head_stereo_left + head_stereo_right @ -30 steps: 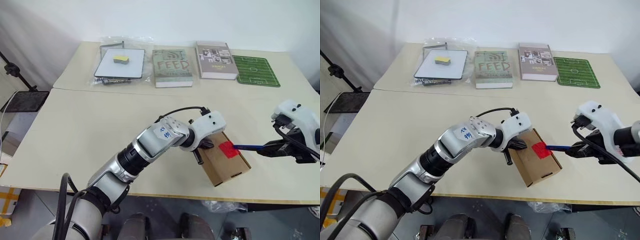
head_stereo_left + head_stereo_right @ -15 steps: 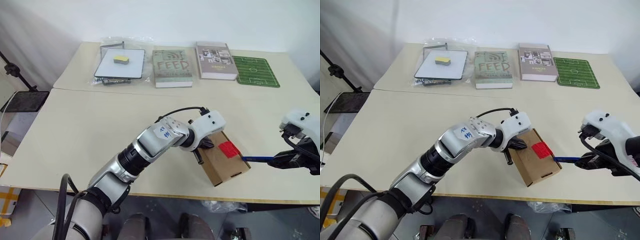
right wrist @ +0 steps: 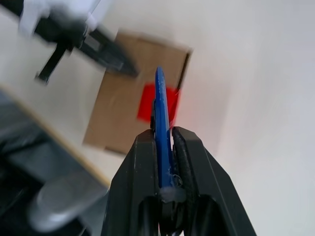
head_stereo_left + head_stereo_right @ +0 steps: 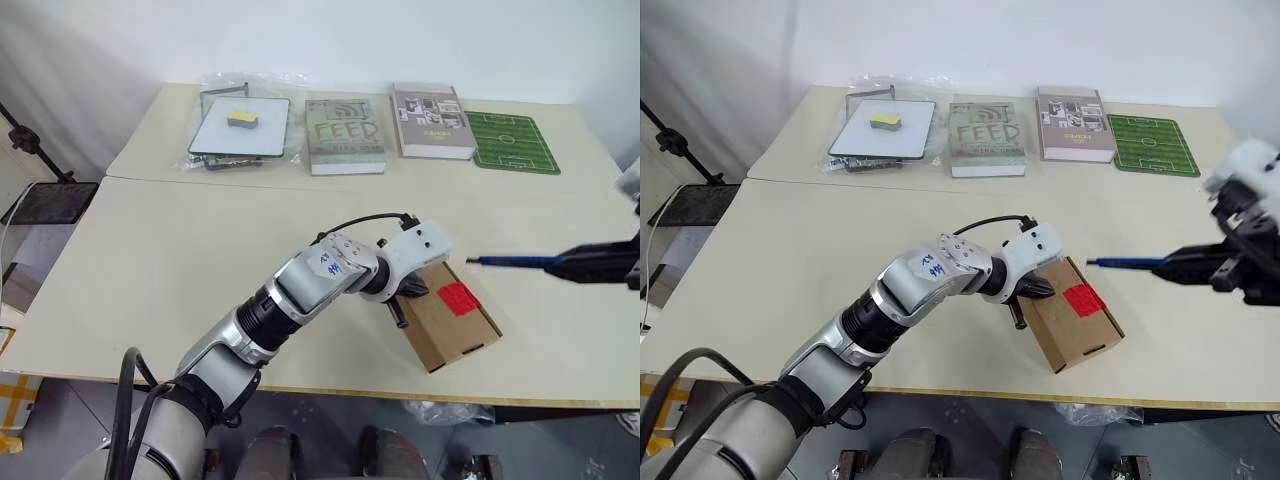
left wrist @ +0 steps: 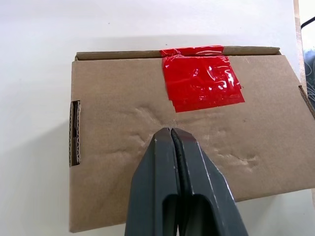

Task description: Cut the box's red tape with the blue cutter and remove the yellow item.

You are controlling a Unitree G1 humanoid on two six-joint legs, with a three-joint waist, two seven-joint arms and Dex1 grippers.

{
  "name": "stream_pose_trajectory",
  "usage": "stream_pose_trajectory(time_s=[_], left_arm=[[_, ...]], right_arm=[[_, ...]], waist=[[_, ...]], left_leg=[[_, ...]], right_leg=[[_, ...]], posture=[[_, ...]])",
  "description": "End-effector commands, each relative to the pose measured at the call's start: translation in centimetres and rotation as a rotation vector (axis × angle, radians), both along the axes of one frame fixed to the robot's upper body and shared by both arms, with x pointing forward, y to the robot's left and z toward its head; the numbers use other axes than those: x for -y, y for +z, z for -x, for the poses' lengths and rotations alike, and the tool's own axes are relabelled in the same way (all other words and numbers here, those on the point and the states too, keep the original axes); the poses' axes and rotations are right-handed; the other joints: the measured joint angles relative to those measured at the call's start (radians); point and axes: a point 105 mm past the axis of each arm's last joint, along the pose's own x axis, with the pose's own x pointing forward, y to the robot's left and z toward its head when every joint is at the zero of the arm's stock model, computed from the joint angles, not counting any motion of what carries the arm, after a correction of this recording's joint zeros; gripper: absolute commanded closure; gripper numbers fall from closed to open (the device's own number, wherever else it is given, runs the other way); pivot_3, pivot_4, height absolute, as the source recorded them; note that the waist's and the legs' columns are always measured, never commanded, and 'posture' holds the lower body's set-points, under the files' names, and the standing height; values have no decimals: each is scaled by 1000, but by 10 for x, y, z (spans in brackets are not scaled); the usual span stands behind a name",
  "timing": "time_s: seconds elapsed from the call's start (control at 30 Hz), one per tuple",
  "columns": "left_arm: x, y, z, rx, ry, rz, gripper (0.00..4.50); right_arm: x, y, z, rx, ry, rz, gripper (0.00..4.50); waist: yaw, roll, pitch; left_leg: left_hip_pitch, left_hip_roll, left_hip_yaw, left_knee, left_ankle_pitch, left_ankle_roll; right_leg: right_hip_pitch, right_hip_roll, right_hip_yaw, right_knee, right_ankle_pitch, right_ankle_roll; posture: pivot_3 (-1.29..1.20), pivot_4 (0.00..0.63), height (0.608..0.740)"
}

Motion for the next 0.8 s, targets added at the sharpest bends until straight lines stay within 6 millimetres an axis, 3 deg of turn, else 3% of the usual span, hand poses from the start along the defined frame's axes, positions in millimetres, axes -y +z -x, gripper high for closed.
stream_pose_trajectory(time_s=[0.03,0.1,0.3,0.47,0.67,0.8], left_arm=[[-27,-52,-12,-82,118,-190,4454],[-25,-51,-11,-80,111,-186,4454],[-22,-50,-10,-79,98,-180,4454],[-22,-48,-11,-76,96,-176,4454],[-21,-42,-15,-64,104,-158,4454],[-20,-37,-18,-54,107,-141,4454]], right_arm=[[19,3,-16,193,-62,17,4342],[32,-11,-26,266,-102,20,4342],[74,-86,-47,341,-289,6,4342],[93,-132,-64,367,-409,-72,4342],[104,-157,-85,362,-505,-139,4342],[111,-163,-91,370,-551,-138,4342]], waist=[[1,-2,-1],[2,-3,-1],[4,1,-2],[-1,4,-3],[-5,8,-4],[-16,7,-4]], left_leg=[[0,0,0,0,0,0],[0,0,0,-1,0,0],[2,-2,3,-3,2,0],[5,-3,7,-3,3,2],[5,-3,8,-3,4,2],[5,-3,9,-3,5,4]], right_leg=[[0,0,0,0,0,0],[1,5,-1,-1,1,1],[1,8,-1,1,2,4],[1,8,-1,0,3,5],[1,8,0,0,4,4],[2,8,0,-2,8,3]], posture=[[0,150,740],[0,150,740],[0,150,740],[0,150,740],[0,150,740],[0,150,740]])
